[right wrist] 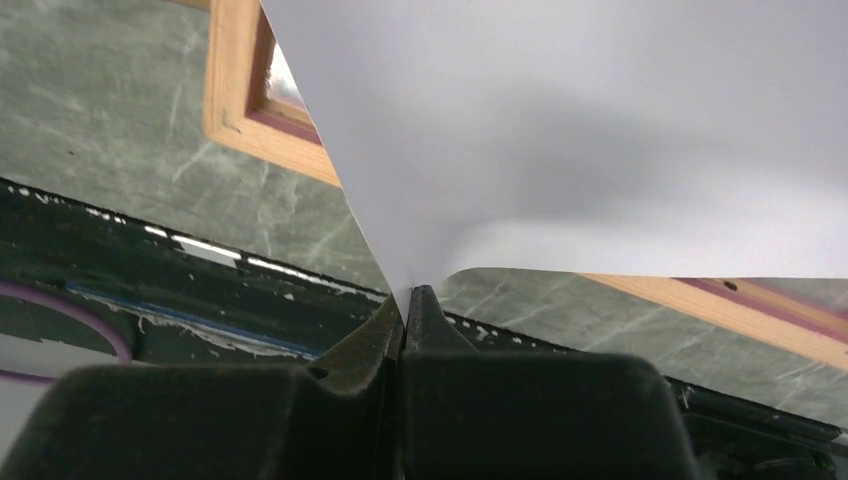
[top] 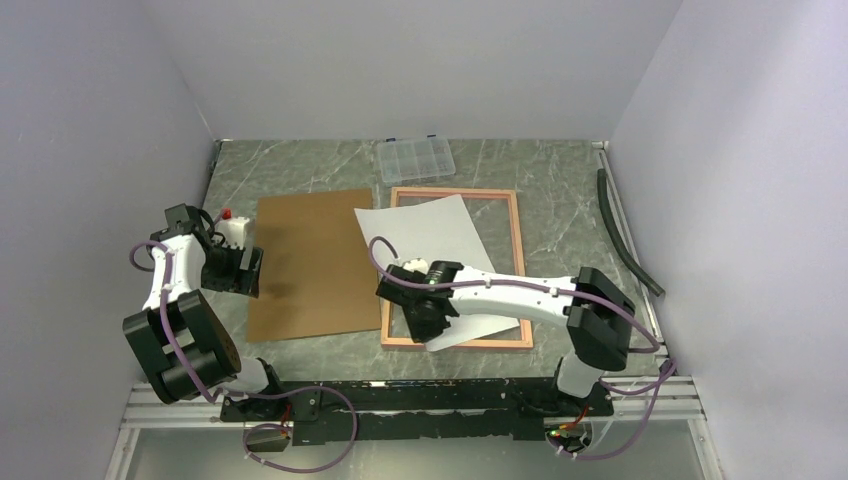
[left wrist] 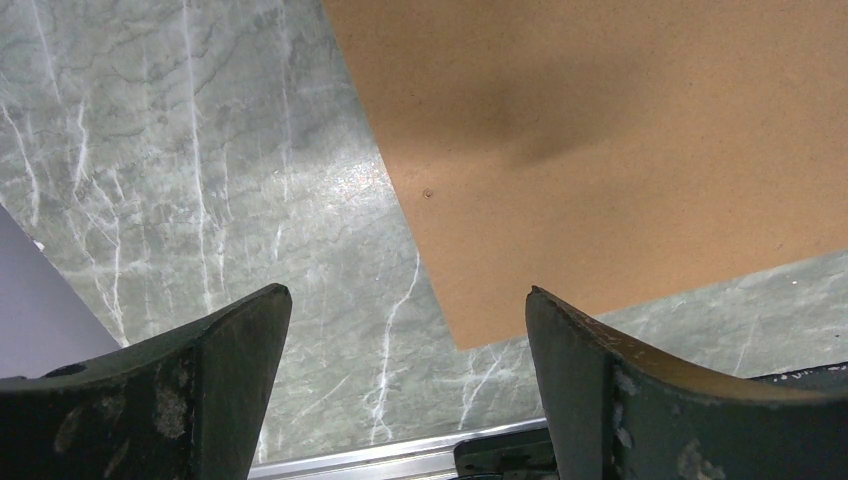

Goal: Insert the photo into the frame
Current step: Turn over the photo from the photo frame.

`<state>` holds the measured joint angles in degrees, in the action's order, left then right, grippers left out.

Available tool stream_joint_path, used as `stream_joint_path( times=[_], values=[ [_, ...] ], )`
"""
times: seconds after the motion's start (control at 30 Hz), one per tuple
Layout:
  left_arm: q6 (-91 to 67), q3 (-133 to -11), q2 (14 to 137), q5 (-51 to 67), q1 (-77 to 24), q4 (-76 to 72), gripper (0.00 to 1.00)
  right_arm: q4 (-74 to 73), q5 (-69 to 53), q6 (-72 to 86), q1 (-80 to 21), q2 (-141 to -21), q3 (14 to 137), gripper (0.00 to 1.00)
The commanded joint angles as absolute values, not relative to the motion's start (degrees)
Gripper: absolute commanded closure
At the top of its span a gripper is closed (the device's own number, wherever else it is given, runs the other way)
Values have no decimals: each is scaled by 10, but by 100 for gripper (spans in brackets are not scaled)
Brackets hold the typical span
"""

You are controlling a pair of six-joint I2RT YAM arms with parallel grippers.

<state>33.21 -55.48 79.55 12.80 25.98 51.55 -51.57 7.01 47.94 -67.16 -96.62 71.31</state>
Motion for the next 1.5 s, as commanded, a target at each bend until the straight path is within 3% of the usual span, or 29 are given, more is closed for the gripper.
stream_joint_path(
  times=[0.0, 0.27, 0.7, 1.47],
  values=[
    [322, -562, 786, 145, 257, 515, 7, -518, 71, 511, -681, -902, 693, 100],
    [320, -556, 788, 147, 255, 510, 8, -491, 57, 556, -682, -863, 680, 100],
    [323, -563, 788, 151, 255, 515, 8, -505, 145, 622, -655, -862, 652, 100],
    [333, -556, 778, 141, 255, 511, 9, -455, 188, 665, -626, -939, 699, 100]
  ],
)
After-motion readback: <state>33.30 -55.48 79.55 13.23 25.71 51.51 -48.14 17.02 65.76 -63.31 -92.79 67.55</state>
